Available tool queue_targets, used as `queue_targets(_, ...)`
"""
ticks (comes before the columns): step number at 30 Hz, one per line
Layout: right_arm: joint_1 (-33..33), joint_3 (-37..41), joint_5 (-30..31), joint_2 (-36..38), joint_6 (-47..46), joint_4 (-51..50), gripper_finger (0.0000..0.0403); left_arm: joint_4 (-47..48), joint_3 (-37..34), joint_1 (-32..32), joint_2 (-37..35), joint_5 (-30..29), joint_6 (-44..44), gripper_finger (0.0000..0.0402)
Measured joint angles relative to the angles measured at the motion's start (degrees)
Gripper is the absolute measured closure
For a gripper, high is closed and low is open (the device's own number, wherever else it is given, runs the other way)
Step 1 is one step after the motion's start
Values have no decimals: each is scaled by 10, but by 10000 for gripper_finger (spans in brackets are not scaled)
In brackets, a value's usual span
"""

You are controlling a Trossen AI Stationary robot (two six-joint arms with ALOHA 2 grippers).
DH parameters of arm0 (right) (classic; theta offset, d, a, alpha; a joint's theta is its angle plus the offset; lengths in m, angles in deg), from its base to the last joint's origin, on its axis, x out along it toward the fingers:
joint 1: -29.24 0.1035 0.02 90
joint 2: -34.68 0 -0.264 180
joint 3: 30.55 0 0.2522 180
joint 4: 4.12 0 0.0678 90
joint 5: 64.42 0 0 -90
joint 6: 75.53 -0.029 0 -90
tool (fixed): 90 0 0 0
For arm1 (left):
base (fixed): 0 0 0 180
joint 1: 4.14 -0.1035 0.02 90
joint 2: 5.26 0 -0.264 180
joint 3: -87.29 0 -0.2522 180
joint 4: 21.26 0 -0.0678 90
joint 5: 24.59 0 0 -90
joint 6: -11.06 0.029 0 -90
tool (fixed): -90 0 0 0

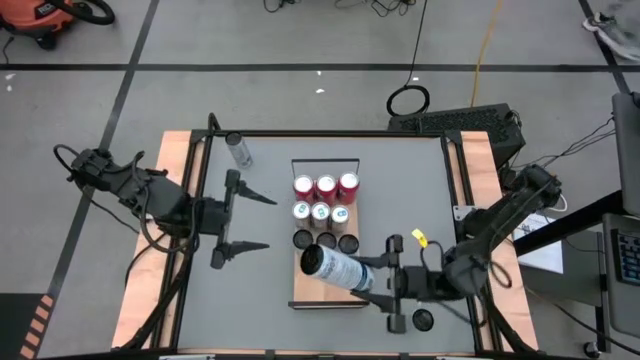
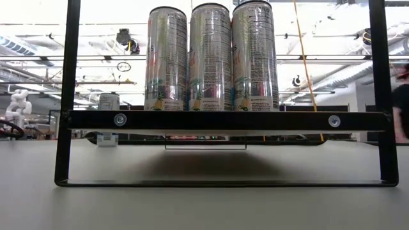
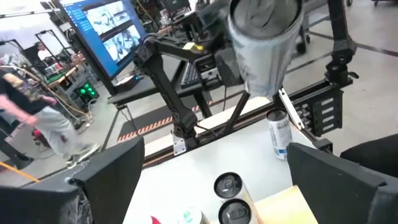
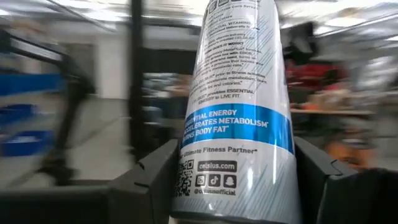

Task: Place canned beverage on shelf
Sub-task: Put the middle white-blue soda can on the shelf

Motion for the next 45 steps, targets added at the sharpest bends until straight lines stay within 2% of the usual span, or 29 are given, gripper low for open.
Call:
queue_targets(3,-16,0,-74,34,-54,-57,207,-8,0,5,0,5,7,6)
queue_targets(9,-75,0,-226,70,-124,-166,207,-45,0,18,2,54,66,6)
queue_targets(13,-124,0,-330,50,-146,-139,205,-43,0,22,14,80,124,6)
queue_targets(18,-185,0,-410,26,-205,-110,203,-45,0,22,42,90,173,6)
queue_targets(24,-215,0,-414,7,-241,-108,203,-43,0,22,67,32,204,6)
queue_targets(32,-232,0,-421,2,-251,-119,202,-28,0,22,72,31,205,11)
queue_targets(37,-239,0,-451,2,-251,-120,202,-10,0,22,72,35,181,53)
queue_targets(45,-249,0,-455,2,-253,-135,202,5,0,21,72,34,181,138)
